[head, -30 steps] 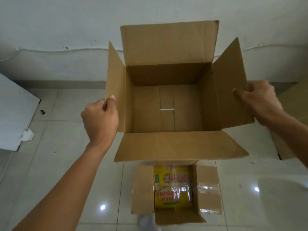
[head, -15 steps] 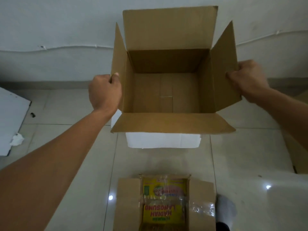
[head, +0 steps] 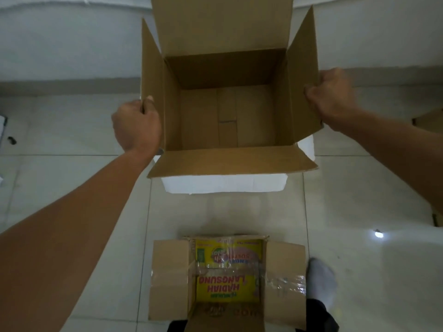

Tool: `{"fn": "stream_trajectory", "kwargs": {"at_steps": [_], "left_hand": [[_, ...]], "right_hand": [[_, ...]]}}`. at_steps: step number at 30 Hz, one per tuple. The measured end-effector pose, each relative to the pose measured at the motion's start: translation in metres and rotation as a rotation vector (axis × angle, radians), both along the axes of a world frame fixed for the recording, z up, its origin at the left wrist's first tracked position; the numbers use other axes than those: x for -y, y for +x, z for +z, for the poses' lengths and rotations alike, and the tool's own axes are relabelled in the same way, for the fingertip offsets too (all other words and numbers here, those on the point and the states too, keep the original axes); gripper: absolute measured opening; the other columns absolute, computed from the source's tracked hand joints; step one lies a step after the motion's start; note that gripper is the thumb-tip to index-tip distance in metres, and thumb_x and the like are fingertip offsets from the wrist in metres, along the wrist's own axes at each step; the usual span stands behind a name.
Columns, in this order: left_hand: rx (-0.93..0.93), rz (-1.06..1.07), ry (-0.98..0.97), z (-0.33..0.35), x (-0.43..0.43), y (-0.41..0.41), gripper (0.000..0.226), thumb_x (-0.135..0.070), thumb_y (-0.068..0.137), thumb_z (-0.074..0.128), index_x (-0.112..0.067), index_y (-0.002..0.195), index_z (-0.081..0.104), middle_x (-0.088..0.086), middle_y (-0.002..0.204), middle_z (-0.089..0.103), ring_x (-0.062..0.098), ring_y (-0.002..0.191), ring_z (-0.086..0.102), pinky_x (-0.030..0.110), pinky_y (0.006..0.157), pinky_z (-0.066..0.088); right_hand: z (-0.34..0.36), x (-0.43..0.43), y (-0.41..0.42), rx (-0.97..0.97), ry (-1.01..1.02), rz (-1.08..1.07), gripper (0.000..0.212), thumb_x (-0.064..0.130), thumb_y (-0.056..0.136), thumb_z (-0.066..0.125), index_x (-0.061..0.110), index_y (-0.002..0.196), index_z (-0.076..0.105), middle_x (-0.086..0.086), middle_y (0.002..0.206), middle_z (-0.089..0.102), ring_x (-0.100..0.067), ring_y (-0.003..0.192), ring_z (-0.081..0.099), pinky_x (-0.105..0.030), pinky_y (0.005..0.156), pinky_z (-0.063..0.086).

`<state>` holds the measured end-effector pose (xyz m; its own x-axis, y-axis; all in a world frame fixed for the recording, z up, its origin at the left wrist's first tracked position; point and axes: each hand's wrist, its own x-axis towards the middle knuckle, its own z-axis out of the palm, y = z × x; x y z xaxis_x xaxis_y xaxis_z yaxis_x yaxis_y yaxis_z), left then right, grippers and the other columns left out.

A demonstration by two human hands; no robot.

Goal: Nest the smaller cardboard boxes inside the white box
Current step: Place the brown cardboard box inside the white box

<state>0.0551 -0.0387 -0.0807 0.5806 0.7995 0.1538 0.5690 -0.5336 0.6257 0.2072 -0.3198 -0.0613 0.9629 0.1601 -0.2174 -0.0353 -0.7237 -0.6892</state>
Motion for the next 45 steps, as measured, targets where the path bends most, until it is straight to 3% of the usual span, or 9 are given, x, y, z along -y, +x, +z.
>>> {"fn": "stream_trajectory", "kwargs": {"at_steps": [2, 21, 26, 28, 30, 32, 37, 40, 45], "left_hand": [[-0.005, -0.011, -0.027, -0.014, -0.003, 0.000, 0.042, -0.030, 0.094, 0.052, -0.011, 0.057, 0.049, -0.003, 0.048, 0.043, 0.007, 0.042, 0.039, 0.016, 0.044, 0.032], [-0.172, -0.010, -0.074, -0.081, -0.026, 0.017, 0.040, -0.032, 0.096, 0.050, -0.008, 0.064, 0.052, 0.007, 0.062, 0.053, 0.016, 0.054, 0.047, 0.026, 0.059, 0.036], [-0.171, 0.016, -0.061, -0.093, -0.026, 0.024, 0.039, -0.032, 0.097, 0.049, -0.007, 0.067, 0.053, 0.007, 0.064, 0.053, 0.013, 0.055, 0.046, 0.028, 0.061, 0.037], [-0.189, -0.003, -0.040, -0.096, -0.024, 0.025, 0.036, -0.032, 0.097, 0.047, -0.002, 0.080, 0.060, 0.012, 0.077, 0.060, 0.017, 0.065, 0.053, 0.029, 0.063, 0.039], [-0.214, -0.047, 0.022, -0.098, -0.020, 0.025, 0.031, -0.031, 0.096, 0.048, -0.005, 0.109, 0.058, 0.014, 0.105, 0.062, 0.025, 0.092, 0.058, 0.033, 0.073, 0.044], [-0.280, -0.118, 0.111, -0.097, -0.017, 0.024, 0.042, -0.031, 0.092, 0.054, -0.010, 0.127, 0.047, 0.016, 0.126, 0.051, 0.031, 0.114, 0.049, 0.040, 0.088, 0.045], [-0.500, -0.287, 0.216, -0.099, -0.012, 0.013, 0.046, -0.026, 0.085, 0.060, -0.007, 0.126, 0.049, 0.018, 0.140, 0.040, 0.035, 0.129, 0.033, 0.048, 0.101, 0.032], [-0.566, -0.308, 0.201, -0.102, -0.012, 0.007, 0.052, -0.029, 0.086, 0.060, -0.007, 0.131, 0.045, 0.018, 0.151, 0.027, 0.036, 0.140, 0.018, 0.051, 0.111, 0.021], [-0.608, -0.308, 0.111, -0.104, -0.010, 0.001, 0.068, -0.042, 0.092, 0.051, -0.010, 0.145, 0.024, 0.020, 0.157, -0.001, 0.038, 0.143, -0.006, 0.054, 0.114, 0.003]], "right_hand": [[-0.010, -0.001, -0.001, -0.018, -0.032, -0.018, 0.022, 0.014, 0.090, 0.051, -0.002, 0.099, 0.062, -0.024, 0.098, 0.067, -0.037, 0.087, 0.066, -0.047, 0.078, 0.057], [-0.081, -0.033, 0.014, -0.195, -0.111, -0.151, 0.034, 0.018, 0.089, 0.054, -0.005, 0.112, 0.059, -0.025, 0.114, 0.064, -0.037, 0.101, 0.063, -0.050, 0.091, 0.051], [-0.098, -0.040, 0.020, -0.133, -0.174, -0.118, 0.030, 0.020, 0.089, 0.055, -0.004, 0.105, 0.060, -0.023, 0.107, 0.066, -0.034, 0.096, 0.063, -0.031, 0.071, 0.046], [-0.101, -0.043, 0.020, -0.099, -0.198, -0.084, 0.030, 0.020, 0.088, 0.056, -0.002, 0.109, 0.060, -0.022, 0.108, 0.066, -0.033, 0.096, 0.063, -0.029, 0.071, 0.044], [-0.102, -0.045, 0.018, -0.078, -0.219, -0.067, 0.037, 0.020, 0.088, 0.057, 0.003, 0.121, 0.053, -0.018, 0.116, 0.063, -0.031, 0.102, 0.061, -0.028, 0.075, 0.043], [-0.103, -0.047, 0.016, -0.057, -0.218, -0.053, 0.048, 0.019, 0.088, 0.059, 0.005, 0.131, 0.040, -0.018, 0.120, 0.059, -0.033, 0.106, 0.059, -0.029, 0.076, 0.041], [-0.098, -0.051, 0.001, 0.113, -0.330, 0.149, 0.066, 0.006, 0.084, 0.060, 0.009, 0.141, 0.026, -0.019, 0.146, 0.036, -0.040, 0.120, 0.049, -0.043, 0.092, 0.045], [-0.100, -0.046, -0.006, 0.142, -0.531, 0.335, 0.072, 0.010, 0.083, 0.062, 0.010, 0.144, 0.023, -0.017, 0.157, 0.017, -0.037, 0.142, 0.023, -0.051, 0.113, 0.025], [-0.100, -0.033, -0.010, 0.075, -0.710, 0.394, 0.070, 0.018, 0.085, 0.061, 0.009, 0.145, 0.024, -0.015, 0.158, 0.015, -0.029, 0.147, 0.008, -0.053, 0.117, 0.007]]}}
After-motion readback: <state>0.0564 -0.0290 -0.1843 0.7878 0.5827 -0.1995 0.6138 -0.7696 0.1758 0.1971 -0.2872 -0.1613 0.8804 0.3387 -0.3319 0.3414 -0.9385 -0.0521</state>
